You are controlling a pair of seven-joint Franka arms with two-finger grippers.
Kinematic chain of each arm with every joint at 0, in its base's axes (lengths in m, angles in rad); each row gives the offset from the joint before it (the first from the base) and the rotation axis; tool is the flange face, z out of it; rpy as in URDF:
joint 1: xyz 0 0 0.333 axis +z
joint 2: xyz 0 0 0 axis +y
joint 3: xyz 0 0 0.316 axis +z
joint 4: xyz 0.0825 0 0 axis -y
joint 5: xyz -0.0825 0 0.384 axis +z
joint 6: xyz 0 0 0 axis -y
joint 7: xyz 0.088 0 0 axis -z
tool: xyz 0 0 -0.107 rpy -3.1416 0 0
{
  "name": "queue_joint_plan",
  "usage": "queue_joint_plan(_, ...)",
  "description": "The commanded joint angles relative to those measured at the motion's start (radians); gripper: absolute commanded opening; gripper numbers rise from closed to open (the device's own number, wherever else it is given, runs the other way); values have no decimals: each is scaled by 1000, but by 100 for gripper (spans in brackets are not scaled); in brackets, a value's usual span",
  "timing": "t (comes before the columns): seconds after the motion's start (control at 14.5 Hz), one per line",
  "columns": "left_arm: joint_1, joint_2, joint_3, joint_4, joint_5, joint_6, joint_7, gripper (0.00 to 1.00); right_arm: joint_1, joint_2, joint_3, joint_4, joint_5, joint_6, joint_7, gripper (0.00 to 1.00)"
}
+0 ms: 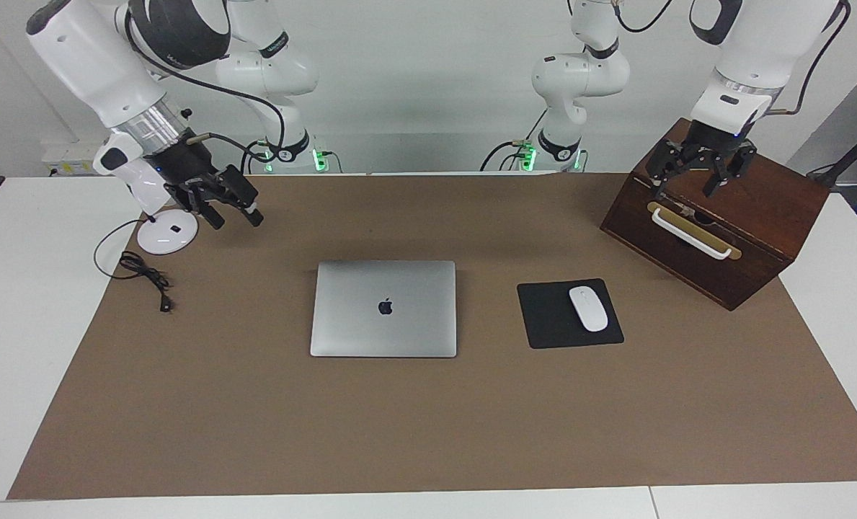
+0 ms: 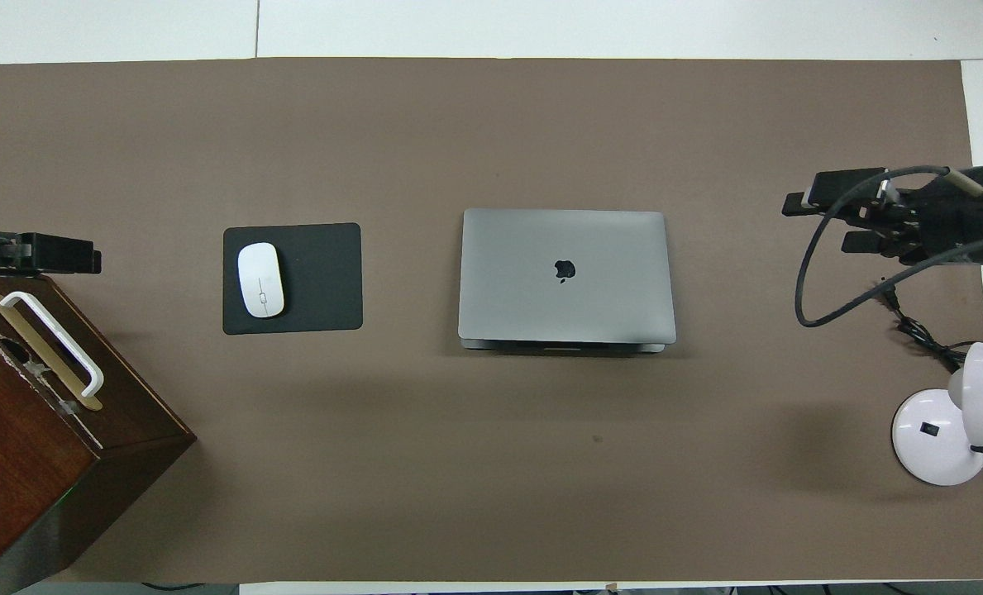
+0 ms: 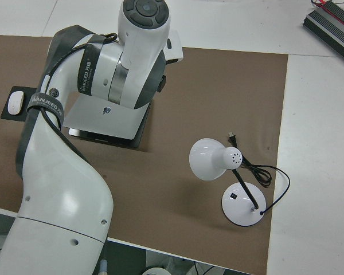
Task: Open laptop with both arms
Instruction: 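Move the right gripper toward the laptop's near corner while the left gripper advances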
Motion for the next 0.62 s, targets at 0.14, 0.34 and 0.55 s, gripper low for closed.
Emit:
queue_joint_plan(0.14, 4, -11, -1, 0, -5, -5, -11, 4, 86, -119, 5, -238, 190, 227, 127, 100)
queue_joint_plan(0.34, 6, -11, -1, 1, -10, 9, -6, 0, 160, -172, 5, -340, 248, 350, 179, 100)
queue_joint_plan(0.55, -8, -9, -1, -3, -12, 57, -3, 0, 230, -235, 5, -460, 296, 488, 187, 100)
